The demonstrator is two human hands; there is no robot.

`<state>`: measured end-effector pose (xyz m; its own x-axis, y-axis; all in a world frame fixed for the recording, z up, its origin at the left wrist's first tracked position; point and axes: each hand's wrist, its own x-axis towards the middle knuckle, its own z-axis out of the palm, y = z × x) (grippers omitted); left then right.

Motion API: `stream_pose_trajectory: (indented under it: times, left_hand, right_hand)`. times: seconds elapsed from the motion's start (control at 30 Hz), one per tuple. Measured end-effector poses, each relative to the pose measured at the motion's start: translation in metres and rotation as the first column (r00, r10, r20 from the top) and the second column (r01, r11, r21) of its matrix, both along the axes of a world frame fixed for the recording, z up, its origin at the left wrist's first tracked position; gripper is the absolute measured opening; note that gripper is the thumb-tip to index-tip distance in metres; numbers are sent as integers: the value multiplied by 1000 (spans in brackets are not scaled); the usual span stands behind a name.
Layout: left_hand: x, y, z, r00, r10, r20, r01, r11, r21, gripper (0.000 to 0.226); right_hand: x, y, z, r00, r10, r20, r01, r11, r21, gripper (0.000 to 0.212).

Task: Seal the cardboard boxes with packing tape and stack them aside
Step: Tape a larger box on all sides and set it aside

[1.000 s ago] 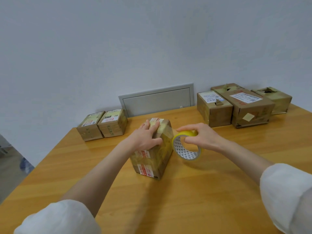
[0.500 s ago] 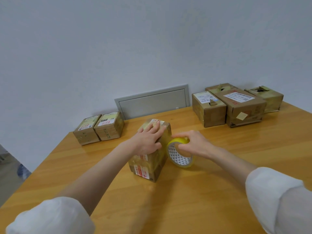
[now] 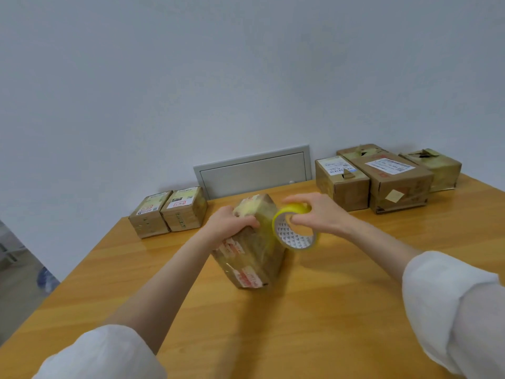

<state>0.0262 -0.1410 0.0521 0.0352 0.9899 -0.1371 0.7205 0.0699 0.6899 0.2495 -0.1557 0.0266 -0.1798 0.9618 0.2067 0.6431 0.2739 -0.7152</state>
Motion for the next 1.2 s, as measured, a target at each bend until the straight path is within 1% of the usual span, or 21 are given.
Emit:
stream_pose_trajectory:
  times: [0.03, 0.07, 0.17, 0.23, 0.33, 0.4, 0.43, 0.5, 0.6, 0.67, 0.8, 0.83, 0.87, 0.93, 0.97, 1.0, 1.03, 1.07, 1.1, 1.13, 1.2]
  left_hand:
    - [-1, -2, 2, 990, 22, 141, -16, 999, -47, 52]
    - [-2, -4, 3, 972, 39, 232, -23, 997, -73, 48]
    - [-2, -11, -1, 918, 89, 385, -52, 993, -105, 47]
    - [-3, -15, -9, 894, 115, 434, -59, 988, -140, 51]
    - [-6, -17, -15, 913, 103, 396, -31, 982, -185, 54]
    - [-7, -15, -13, 935, 74, 347, -2, 979, -204, 55]
    - [-7, -14, -13, 936, 66, 345, 7, 978, -207, 55]
    - [-7, -13, -16, 910, 75, 407, 10, 979, -201, 51]
    - [-9, -12, -25, 861, 112, 497, -16, 981, -194, 46]
    - [-12, -9, -28, 852, 111, 512, -13, 981, -192, 42]
    - [-16, -5, -31, 847, 89, 524, 20, 980, -199, 35]
    - [-18, -4, -32, 846, 94, 525, 22, 977, -210, 35]
    - [-21, -4, -35, 839, 111, 533, 17, 973, -230, 36]
    - [-28, -6, -40, 812, 161, 561, 2, 960, -279, 37]
    - [-32, -6, -43, 803, 170, 571, 5, 956, -292, 38]
    - [-34, -6, -46, 798, 174, 577, 10, 954, -301, 38]
    - [-36, -6, -47, 795, 179, 580, 10, 952, -307, 38]
    - [-37, -7, -49, 792, 183, 582, 8, 951, -310, 39]
    - [-37, -7, -50, 789, 189, 584, 5, 950, -313, 39]
    - [-38, -8, -51, 786, 196, 586, 1, 948, -319, 38]
    - [-40, -10, -55, 775, 225, 591, -12, 940, -342, 37]
  right_hand:
    - [3, 1, 6, 998, -8, -65, 9, 1000, 20, 55]
    - [5, 1, 11, 992, -20, -126, 25, 999, 38, 56]
    - [6, 0, 18, 934, -34, -354, 44, 999, 19, 53]
    - [2, -2, 16, 910, -27, -414, 33, 999, 8, 48]
    - [-5, -2, 13, 931, -20, -363, 41, 998, 48, 44]
    - [-9, 0, 18, 964, -16, -265, 41, 995, 88, 45]
    - [-11, 1, 20, 977, -18, -211, 40, 994, 104, 46]
    - [-13, 4, 23, 988, -16, -155, 32, 994, 102, 49]
    - [-9, 6, 20, 981, 12, -196, -3, 999, 48, 48]
    - [-6, 7, 18, 975, 13, -222, -6, 999, 33, 46]
    - [-4, 14, 19, 978, 23, -206, -20, 1000, 19, 46]
    - [0, 15, 20, 985, 20, -171, -18, 1000, 12, 45]
    - [5, 16, 21, 996, 23, -83, -23, 1000, -1, 45]
    - [16, 14, 17, 980, 88, 177, -74, 994, -81, 48]
    - [21, 13, 12, 962, 133, 238, -100, 984, -148, 49]
    - [25, 11, 6, 961, 165, 223, -118, 971, -210, 48]
    - [26, 9, 0, 972, 177, 155, -135, 959, -249, 48]
    - [27, 7, -5, 980, 179, 83, -153, 956, -250, 50]
    - [26, 6, -8, 982, 186, 46, -172, 962, -210, 54]
    - [25, 5, -10, 980, 194, 49, -184, 971, -154, 57]
    - [24, 5, -10, 975, 222, 26, -219, 973, -73, 52]
